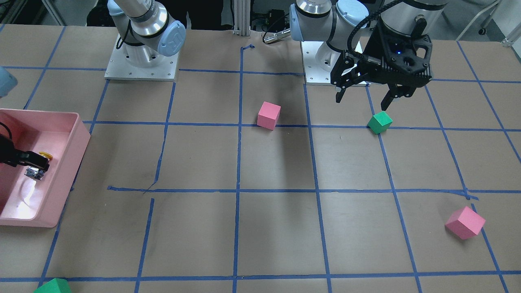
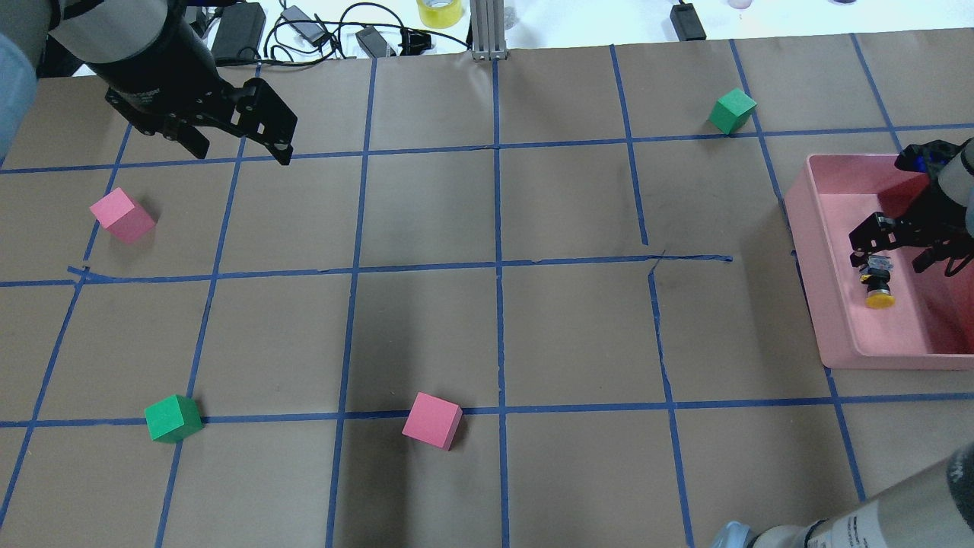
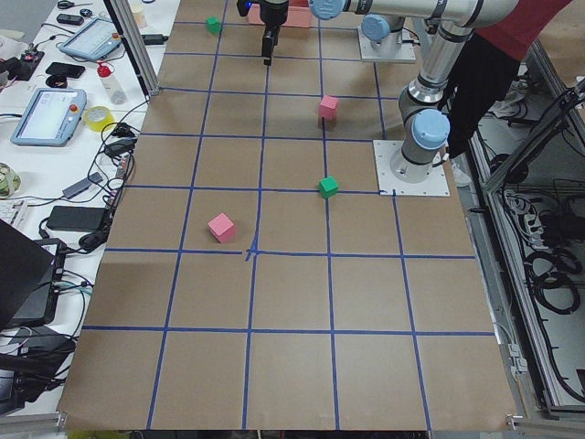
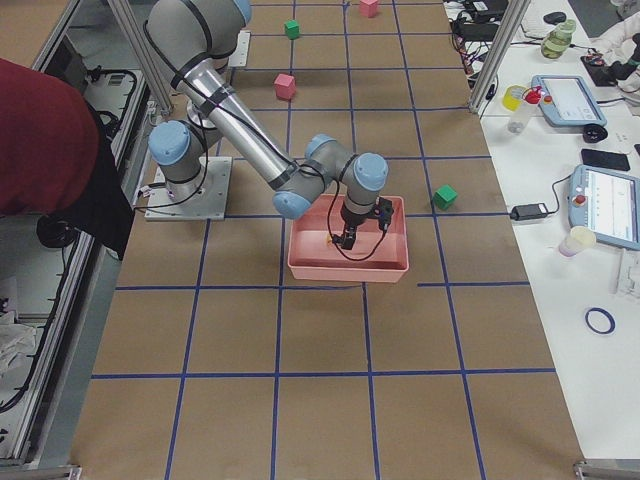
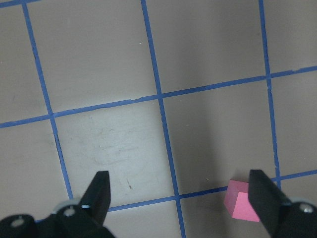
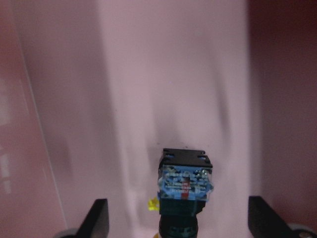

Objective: Align button upright
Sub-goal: 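Lower the right gripper into the bin and grasp the yellow-capped button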

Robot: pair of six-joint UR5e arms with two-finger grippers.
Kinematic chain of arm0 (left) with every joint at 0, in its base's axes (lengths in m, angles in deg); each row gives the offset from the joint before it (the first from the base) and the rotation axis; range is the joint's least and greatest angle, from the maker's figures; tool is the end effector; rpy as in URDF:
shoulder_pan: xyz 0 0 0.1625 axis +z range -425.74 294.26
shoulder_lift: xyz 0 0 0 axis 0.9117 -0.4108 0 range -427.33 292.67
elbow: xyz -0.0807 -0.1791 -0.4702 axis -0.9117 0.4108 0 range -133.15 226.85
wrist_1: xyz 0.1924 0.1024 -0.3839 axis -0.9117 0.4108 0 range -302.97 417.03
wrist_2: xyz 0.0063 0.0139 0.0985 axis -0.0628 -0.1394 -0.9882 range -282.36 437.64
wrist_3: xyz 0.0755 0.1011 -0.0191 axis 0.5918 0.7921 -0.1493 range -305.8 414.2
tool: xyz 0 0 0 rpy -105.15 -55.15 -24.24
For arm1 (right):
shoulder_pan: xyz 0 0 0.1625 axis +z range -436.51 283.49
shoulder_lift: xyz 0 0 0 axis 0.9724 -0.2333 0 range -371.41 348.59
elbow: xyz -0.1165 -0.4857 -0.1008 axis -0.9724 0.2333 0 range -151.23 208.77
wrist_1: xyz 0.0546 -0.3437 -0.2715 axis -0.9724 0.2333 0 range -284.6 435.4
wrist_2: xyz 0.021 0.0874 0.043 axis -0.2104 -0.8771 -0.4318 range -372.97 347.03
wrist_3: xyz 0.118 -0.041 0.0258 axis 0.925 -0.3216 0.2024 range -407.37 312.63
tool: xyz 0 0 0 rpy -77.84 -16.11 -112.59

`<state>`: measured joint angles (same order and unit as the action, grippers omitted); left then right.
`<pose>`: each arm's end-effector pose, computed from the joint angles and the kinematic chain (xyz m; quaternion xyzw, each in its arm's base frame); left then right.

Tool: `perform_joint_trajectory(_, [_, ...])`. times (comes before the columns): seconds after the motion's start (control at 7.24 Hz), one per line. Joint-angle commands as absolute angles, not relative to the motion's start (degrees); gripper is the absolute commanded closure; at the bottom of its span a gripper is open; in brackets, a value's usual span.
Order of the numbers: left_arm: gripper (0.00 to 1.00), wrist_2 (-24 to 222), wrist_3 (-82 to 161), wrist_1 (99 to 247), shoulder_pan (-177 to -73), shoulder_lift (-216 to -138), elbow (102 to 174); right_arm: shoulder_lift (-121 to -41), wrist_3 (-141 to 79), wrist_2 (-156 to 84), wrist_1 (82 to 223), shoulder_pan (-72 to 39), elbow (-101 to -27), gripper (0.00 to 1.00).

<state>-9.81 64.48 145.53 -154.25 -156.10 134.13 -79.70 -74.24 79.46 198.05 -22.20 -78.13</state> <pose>-0.1254 -0.5237 0.5835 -0.0776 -0.9956 0.0495 0.0173 -0.2480 -0.5645 0.2362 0.0758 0.9955 0.0554 0.0090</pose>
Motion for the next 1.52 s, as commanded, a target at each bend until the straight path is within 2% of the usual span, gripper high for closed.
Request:
perform_joint_trajectory(0.0, [0.0, -9.8, 64.5, 145.5, -154.2, -156.1, 134.1, -77.2, -74.0, 79.3, 200.9, -22.4, -78.8, 0.47])
perform_joint_trajectory(0.14, [0.0, -9.8, 64.5, 145.5, -154.2, -156.1, 134.1, -77.3, -73.3, 79.6, 200.5, -22.4, -78.8, 0.98])
perform_joint_trajectory(0.41, [0.0, -9.8, 64.6, 145.5, -154.2, -156.1, 134.1, -78.5, -72.5, 81.1, 199.2, -22.4, -77.8, 1.0])
perform_joint_trajectory(0.83, [0.0, -9.8, 64.5, 145.5, -154.2, -156.1, 134.1, -84.2, -69.4, 80.9, 186.8, -20.8, -73.4, 1.0])
perform_joint_trajectory(1.1, [0.0, -9.8, 64.5, 145.5, -154.2, -156.1, 134.1, -85.6, -69.3, 80.6, 181.1, -18.0, -68.0, 1.0])
perform_joint_trajectory(1.38, [0.0, -9.8, 64.6, 145.6, -154.2, -156.1, 134.1, -85.8, -66.2, 80.6, 180.8, -12.1, -66.8, 1.0])
